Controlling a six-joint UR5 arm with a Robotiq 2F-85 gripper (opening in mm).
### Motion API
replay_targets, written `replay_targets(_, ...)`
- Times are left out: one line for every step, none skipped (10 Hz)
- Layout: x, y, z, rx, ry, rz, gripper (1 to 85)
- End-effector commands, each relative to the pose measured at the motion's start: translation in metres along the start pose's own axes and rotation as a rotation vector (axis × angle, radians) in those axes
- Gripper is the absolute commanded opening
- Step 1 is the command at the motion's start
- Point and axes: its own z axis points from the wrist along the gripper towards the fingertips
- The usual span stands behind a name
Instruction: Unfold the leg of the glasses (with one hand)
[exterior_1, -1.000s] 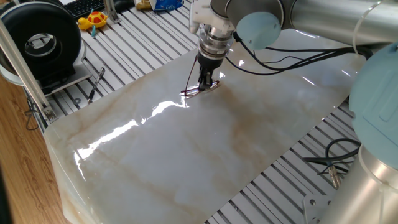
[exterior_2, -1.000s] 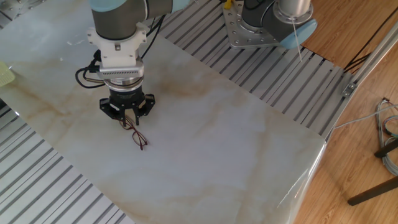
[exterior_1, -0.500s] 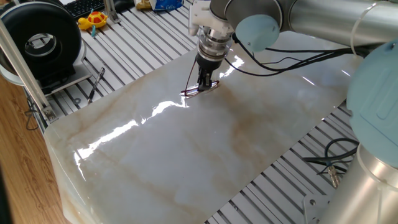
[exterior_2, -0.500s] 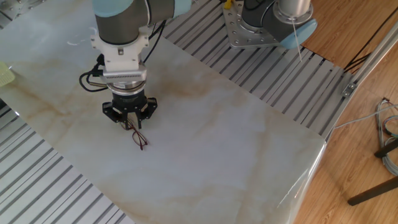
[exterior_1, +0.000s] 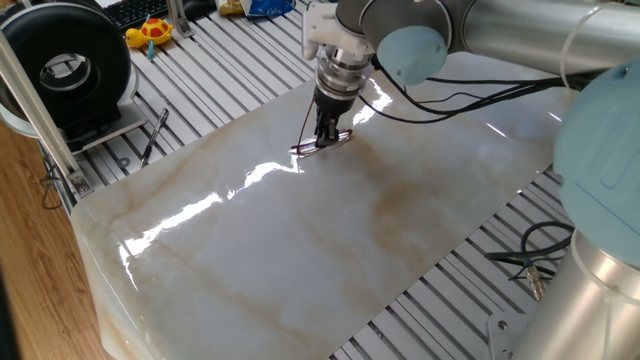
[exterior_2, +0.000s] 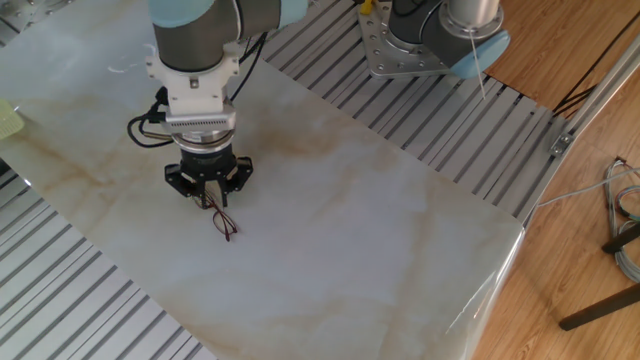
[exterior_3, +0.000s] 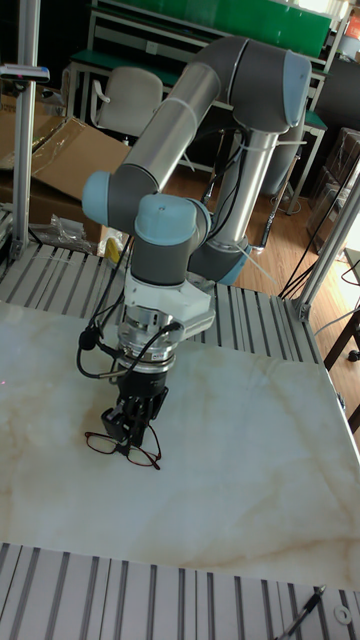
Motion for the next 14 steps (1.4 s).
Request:
replay_targets(-0.003,0.000,-0.002,-0.009,-0.012,0.018,1.3)
replay_targets(-0.003,0.003,-0.005,-0.021,-0.010,0.022,1.3)
replay_targets(-0.003,0.002,-0.010,-0.025,-0.005,0.024,1.3)
replay_targets(0.000,0.001,-0.018,-0.035,0.008,0.024,1.3)
replay_targets(0.004,0.000,-0.032,-0.044,0.021,0.026,1.3)
replay_targets(0.007,0.000,-0.045,-0.050,0.033,0.034,1.3)
replay_targets(0.010,-0.001,-0.060,-0.053,0.044,0.041,1.3)
replay_targets(0.012,0.001,-0.074,-0.064,0.050,0.052,1.3)
replay_targets(0.012,0.001,-0.089,-0.067,0.053,0.066,1.3)
replay_targets(0.012,-0.002,-0.096,-0.063,0.053,0.073,1.3)
replay_targets(0.008,-0.006,-0.096,-0.047,0.039,0.075,1.3)
replay_targets(0.007,-0.008,-0.096,-0.040,0.035,0.076,1.3)
replay_targets(0.005,-0.007,-0.096,-0.043,0.027,0.080,1.3)
replay_targets(0.008,-0.009,-0.096,-0.036,0.037,0.083,1.3)
